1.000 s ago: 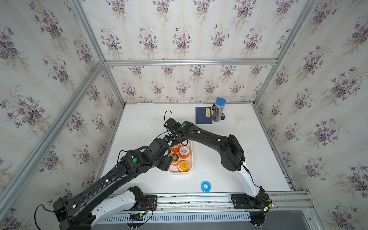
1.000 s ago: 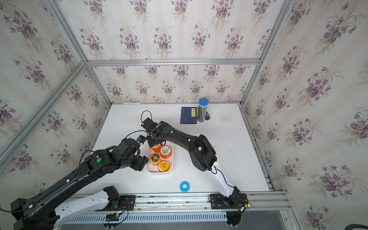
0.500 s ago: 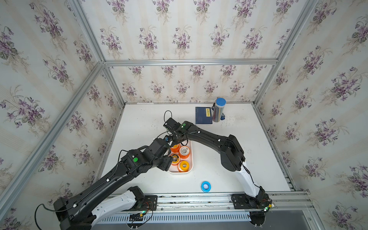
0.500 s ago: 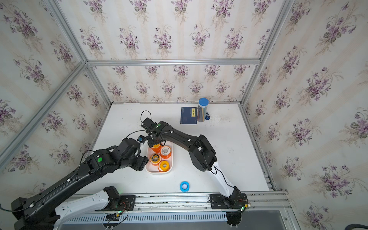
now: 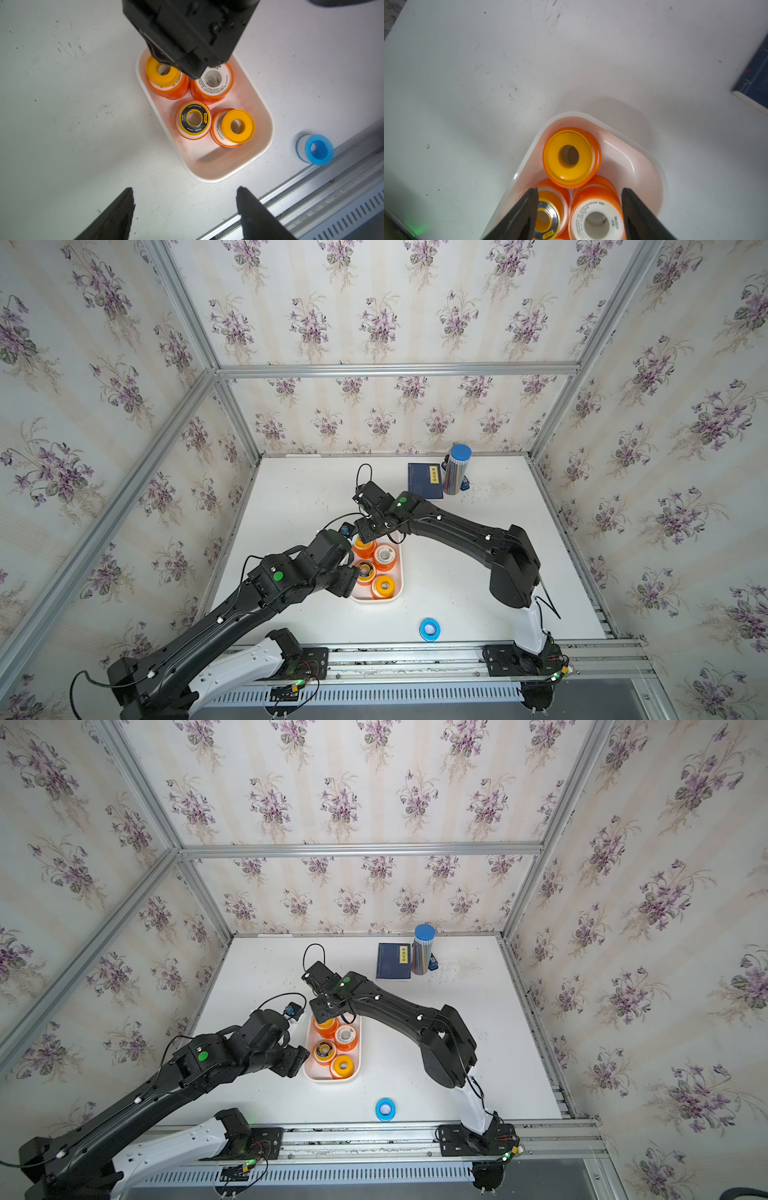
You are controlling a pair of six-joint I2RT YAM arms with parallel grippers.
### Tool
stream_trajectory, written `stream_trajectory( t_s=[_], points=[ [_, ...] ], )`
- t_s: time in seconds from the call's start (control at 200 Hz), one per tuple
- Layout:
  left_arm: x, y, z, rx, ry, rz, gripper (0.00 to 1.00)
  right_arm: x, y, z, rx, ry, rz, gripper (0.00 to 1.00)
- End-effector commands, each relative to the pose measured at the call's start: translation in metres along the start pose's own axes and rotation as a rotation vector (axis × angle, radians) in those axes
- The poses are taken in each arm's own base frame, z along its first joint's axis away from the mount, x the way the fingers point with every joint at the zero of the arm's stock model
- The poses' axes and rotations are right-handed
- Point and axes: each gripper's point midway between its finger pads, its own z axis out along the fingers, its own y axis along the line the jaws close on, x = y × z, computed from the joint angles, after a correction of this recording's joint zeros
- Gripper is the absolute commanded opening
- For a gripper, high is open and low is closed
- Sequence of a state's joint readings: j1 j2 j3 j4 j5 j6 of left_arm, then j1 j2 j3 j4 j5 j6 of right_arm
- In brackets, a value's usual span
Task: Put the sealing tape into the storage box
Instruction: Place the sealing tape in the storage box, then pick up the sealing tape at the center of the board.
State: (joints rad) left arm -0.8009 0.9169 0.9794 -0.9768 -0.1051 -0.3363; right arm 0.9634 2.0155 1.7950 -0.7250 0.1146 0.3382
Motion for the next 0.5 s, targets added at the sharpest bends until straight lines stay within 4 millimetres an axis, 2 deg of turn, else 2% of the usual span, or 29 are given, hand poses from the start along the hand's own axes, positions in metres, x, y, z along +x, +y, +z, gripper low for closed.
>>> stream_trajectory(
  t_s=[0.0, 0.135, 0.22, 0.335, 0.495],
  points=[
    [0.003, -0.001, 0.0, 0.005, 0.011, 0.001, 0.77, -0.008, -0.017, -0.02, 0.032, -0.094, 0.054, 0.68],
    [0.002, -0.004, 0.001, 0.02, 0.012, 0.007, 0.77, 0.006, -0.047, -0.053, 0.025, -0.185, 0.127, 0.68],
    [0.002, -0.007, 0.003, 0.037, 0.02, 0.015, 0.77, 0.023, -0.073, -0.069, 0.028, -0.24, 0.18, 0.67],
    [0.002, -0.011, 0.009, 0.048, 0.051, 0.035, 0.77, 0.053, -0.117, -0.086, 0.062, -0.296, 0.283, 0.66],
    [0.003, -0.023, 0.015, 0.096, 0.108, 0.054, 0.76, 0.109, -0.178, -0.096, 0.101, -0.371, 0.438, 0.66]
  ],
)
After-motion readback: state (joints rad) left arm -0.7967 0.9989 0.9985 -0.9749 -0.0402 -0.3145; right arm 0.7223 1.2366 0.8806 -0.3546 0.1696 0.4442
